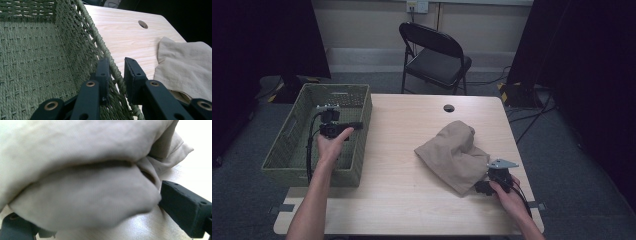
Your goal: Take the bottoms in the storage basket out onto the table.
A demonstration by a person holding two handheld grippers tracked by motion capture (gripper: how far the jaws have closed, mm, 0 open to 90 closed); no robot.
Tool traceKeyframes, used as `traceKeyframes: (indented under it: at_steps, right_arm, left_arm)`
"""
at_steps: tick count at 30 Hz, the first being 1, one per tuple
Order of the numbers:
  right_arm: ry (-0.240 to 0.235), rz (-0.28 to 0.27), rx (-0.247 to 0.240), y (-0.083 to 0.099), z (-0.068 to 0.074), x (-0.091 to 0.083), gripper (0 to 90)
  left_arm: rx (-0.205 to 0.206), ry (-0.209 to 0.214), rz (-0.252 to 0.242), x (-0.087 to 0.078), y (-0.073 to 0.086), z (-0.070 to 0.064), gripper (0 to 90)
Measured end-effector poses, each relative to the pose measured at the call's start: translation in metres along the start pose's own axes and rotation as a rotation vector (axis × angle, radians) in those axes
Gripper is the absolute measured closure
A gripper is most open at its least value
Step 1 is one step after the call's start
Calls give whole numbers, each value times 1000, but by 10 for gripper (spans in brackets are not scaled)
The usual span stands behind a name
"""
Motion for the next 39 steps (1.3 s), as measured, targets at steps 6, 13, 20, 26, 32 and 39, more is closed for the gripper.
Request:
traceKeyframes:
  at_steps: [6,13,20,26,32,39]
  right_arm:
    - [-2,1,2,0,1,0,105]
    - [-2,0,0,0,1,-1,105]
    - [0,-1,3,1,1,-1,105]
    - [0,0,3,1,1,-1,105]
    - [0,0,3,1,1,-1,105]
    - [-3,0,2,1,1,-1,104]
  left_arm:
    - [-10,-2,-4,-2,0,3,747]
    - [-13,-9,-3,-9,3,8,749]
    - [18,-33,5,-16,6,8,751]
    - [16,-30,3,-20,8,9,754]
    - [6,-19,6,-19,7,11,752]
    - [40,-73,9,-19,6,9,661]
Point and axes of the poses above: each handheld gripper's, and its own axes: x roughly forward along the jaws, y roughly out of its underside, z roughly to its left, the point moved 2 cm from there along x, roughly forward along the jaws, and after that the axes turned 6 degrees about -y, right-handed, at the moved point
